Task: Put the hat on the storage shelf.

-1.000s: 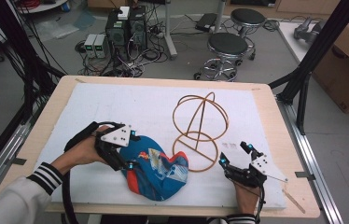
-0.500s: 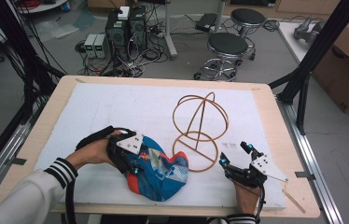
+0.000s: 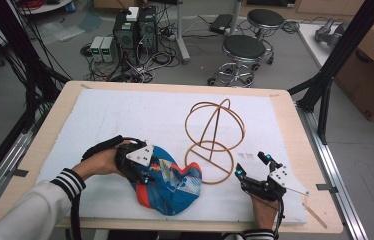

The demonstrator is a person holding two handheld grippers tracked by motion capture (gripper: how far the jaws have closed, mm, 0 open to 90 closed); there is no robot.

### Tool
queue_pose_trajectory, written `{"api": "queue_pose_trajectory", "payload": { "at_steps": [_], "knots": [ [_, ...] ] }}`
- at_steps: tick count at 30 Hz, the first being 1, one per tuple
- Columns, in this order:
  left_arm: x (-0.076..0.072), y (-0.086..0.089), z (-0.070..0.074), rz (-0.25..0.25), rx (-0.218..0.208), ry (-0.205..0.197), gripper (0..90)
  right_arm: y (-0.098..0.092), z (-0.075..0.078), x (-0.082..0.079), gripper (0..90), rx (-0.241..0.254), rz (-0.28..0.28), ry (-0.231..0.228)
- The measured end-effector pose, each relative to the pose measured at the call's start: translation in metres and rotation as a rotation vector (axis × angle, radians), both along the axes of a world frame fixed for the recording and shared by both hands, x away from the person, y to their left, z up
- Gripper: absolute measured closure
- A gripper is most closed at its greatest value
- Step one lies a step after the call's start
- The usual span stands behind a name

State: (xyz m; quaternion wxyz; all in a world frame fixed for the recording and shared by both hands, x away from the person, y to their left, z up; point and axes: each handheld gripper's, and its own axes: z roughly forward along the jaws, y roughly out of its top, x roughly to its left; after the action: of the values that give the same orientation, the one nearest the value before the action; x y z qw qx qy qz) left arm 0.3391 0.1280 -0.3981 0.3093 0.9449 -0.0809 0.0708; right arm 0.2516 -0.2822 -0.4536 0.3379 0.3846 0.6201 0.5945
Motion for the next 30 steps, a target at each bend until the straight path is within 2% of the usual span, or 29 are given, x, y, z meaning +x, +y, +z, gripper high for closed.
{"api": "queue_pose_trajectory", "payload": {
  "at_steps": [4,8,10,11,13,14,15,17,21,24,30],
  "knots": [
    [0.002,-0.005,-0.003,0.006,0.007,-0.001,51.0,0.0,0.0,0.0,11.2,0.0,0.0,0.002],
    [0.005,-0.007,-0.005,0.03,0.019,0.007,59.9,0.0,0.0,0.0,11.2,0.001,0.0,0.002],
    [0.006,-0.006,-0.004,0.031,0.008,0.014,69.8,0.0,0.0,0.0,11.2,0.0,-0.001,0.0],
    [0.006,-0.005,-0.003,0.034,0.017,0.013,72.6,0.0,0.0,0.0,11.2,0.001,-0.001,0.0],
    [0.006,-0.004,-0.002,0.058,0.015,0.005,82.0,0.0,0.0,0.0,11.2,0.001,-0.001,0.0],
    [0.008,-0.004,-0.002,0.069,0.01,0.012,84.1,0.0,0.0,0.0,11.2,0.001,-0.001,0.001],
    [0.009,-0.004,-0.002,0.081,0.01,0.029,84.7,0.0,0.0,0.0,11.2,0.001,-0.001,0.0],
    [0.009,-0.004,-0.001,0.087,0.011,0.035,85.8,0.0,0.0,0.0,11.2,0.0,0.0,-0.001],
    [0.011,-0.001,0.003,0.13,-0.023,0.051,87.5,0.0,0.0,0.0,11.2,0.002,0.0,-0.001],
    [0.012,0.003,0.006,0.159,-0.062,0.078,87.7,0.0,0.0,0.0,11.2,0.001,-0.001,-0.001],
    [0.011,0.016,0.014,0.196,-0.142,0.105,87.7,0.0,0.0,0.0,11.2,0.001,-0.001,-0.001]
  ]
}}
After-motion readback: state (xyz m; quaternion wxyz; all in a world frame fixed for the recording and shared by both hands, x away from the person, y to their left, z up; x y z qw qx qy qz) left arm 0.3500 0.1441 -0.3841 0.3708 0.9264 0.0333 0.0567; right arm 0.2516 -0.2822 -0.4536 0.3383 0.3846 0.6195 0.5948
